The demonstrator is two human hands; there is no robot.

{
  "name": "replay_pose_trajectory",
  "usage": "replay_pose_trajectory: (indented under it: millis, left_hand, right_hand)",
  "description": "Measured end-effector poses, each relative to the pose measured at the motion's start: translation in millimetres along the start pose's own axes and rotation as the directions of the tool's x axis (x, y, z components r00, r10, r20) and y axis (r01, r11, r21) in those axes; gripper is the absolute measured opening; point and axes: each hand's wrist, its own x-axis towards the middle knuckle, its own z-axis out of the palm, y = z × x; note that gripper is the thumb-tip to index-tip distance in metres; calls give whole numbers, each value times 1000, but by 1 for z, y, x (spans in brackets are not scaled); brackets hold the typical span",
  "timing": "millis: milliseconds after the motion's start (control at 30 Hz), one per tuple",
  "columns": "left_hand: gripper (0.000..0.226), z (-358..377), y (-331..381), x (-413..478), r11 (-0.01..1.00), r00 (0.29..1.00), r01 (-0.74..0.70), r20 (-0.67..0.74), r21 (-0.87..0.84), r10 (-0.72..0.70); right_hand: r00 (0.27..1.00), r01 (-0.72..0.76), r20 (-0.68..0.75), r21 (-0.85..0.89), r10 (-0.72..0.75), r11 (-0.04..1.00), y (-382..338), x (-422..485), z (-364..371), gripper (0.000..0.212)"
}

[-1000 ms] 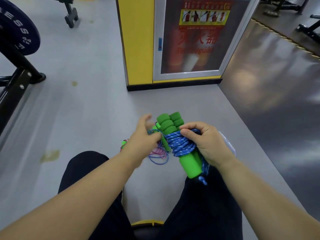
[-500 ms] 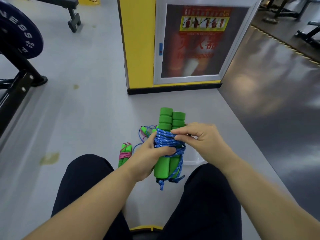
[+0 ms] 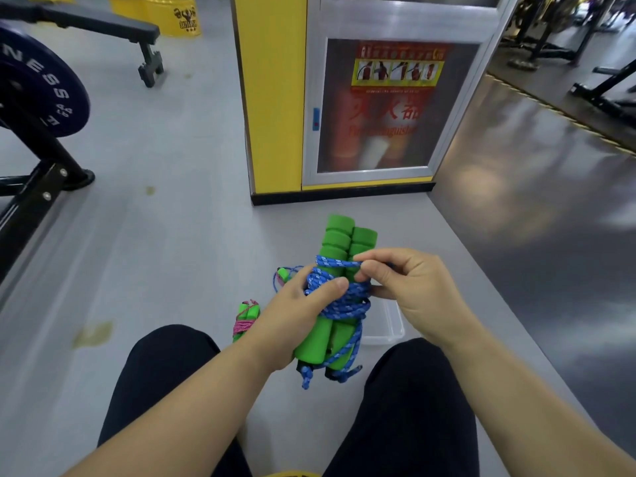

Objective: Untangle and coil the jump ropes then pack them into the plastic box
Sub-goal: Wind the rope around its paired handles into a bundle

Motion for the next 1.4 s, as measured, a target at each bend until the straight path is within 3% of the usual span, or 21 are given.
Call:
replay_pose_trajectory:
  millis: [133, 233, 267, 333, 433, 467, 567, 633, 800, 900, 1133, 1400]
  left_hand:
    - [40, 0, 1, -3, 1000, 1000, 21, 23, -7, -21]
    - [46, 8, 2, -4, 997, 999, 31, -17, -64, -33]
    - [49, 11, 3, -3, 997, 999, 28, -39, -71, -31]
    - [54, 14, 6, -1, 999, 996, 10, -91, -50, -15]
    - [51, 15, 6, 0, 999, 993, -24, -118, 31, 27]
    - [48, 15, 5, -1, 999, 993, -27, -118, 37, 31]
    - [48, 17, 6, -3, 1000, 996, -20, -87, -2, 19]
    - [48, 15, 7, -3, 999, 998, -35, -44, -16, 34]
    - [49, 10, 6, -3, 1000, 998, -28, -59, -3, 27]
    - [36, 10, 3, -3, 999, 997, -29, -77, 17, 30]
    - [26, 10, 3, -1, 998, 995, 18, -103, 63, -11]
    - [20, 12, -2, 1, 979, 982, 47, -187, 197, -9]
  right_hand:
    - [999, -34, 23, 55, 33, 998, 1, -6, -2, 14]
    - [992, 121, -32, -100, -125, 988, 0, -8, 1, 18]
    - [967, 231, -53, -242, -250, 942, -1, -9, 2, 18]
    - [851, 438, -25, -518, -525, 735, 0, -9, 2, 14]
    - [712, 509, 80, -743, -697, 434, 7, -10, -4, 17]
    - [709, 503, 79, -753, -701, 424, 8, -10, -6, 18]
    - [751, 495, 23, -680, -659, 541, 4, -12, -8, 18]
    - [765, 511, 59, -662, -641, 548, 2, -9, -9, 19]
    - [758, 570, 314, -746, -572, 344, -1, -1, -15, 26]
    - [770, 591, 428, -757, -473, 277, -2, 2, -17, 32]
    - [828, 551, 399, -708, -395, 442, -4, 9, -20, 24]
    - [763, 590, 463, -784, -451, 193, 10, 15, -6, 27]
